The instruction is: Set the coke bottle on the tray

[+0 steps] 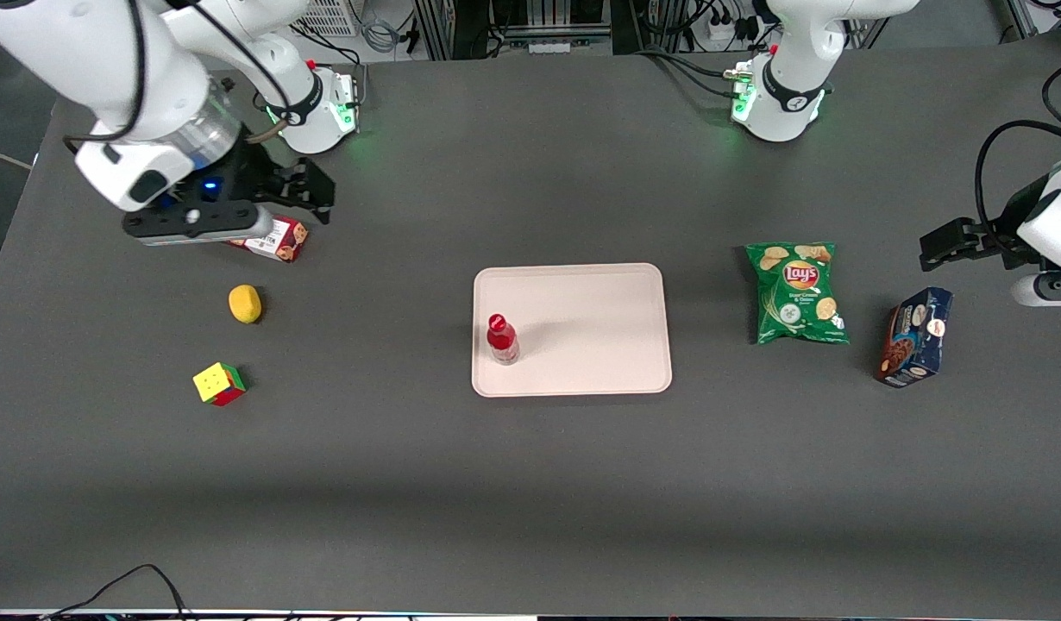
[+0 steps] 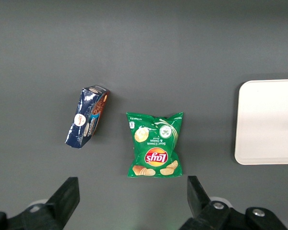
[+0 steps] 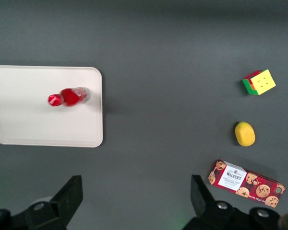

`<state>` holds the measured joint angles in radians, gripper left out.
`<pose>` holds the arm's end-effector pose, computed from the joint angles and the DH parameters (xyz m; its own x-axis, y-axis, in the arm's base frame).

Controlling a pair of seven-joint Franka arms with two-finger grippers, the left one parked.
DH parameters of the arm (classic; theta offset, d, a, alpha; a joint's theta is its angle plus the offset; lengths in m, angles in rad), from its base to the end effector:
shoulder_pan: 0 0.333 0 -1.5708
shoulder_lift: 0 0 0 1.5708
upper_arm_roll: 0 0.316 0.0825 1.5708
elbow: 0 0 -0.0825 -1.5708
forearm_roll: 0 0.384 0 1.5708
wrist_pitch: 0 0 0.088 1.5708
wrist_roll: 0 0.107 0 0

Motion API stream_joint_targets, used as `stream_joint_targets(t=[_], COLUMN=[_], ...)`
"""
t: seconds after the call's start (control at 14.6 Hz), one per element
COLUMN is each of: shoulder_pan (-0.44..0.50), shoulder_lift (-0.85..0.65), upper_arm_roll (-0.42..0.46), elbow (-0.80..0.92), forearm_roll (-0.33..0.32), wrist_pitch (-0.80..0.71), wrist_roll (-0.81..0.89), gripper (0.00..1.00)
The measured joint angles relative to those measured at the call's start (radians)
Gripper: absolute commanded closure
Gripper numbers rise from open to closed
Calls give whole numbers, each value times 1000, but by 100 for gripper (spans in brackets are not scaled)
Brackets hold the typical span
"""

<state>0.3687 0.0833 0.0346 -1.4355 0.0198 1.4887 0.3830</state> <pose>0.5260 0.2259 0.6338 0.9991 0.0217 -0.0363 0.0214 -0.9997 -0.0098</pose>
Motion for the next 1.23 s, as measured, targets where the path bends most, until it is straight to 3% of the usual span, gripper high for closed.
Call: stream_joint_targets(t=[0.34,0.68,1.23], shoulder_pan=[-245,-411,-439], shoulder_lift=[-86,-81,-82], upper_arm_roll=[63,-4,-1], elbow=[-177,-175,-174], forearm_roll=[0,-1,-1], wrist_pitch=[86,99,99], wrist_roll=[-23,-45,-45], gripper=[0,0,0])
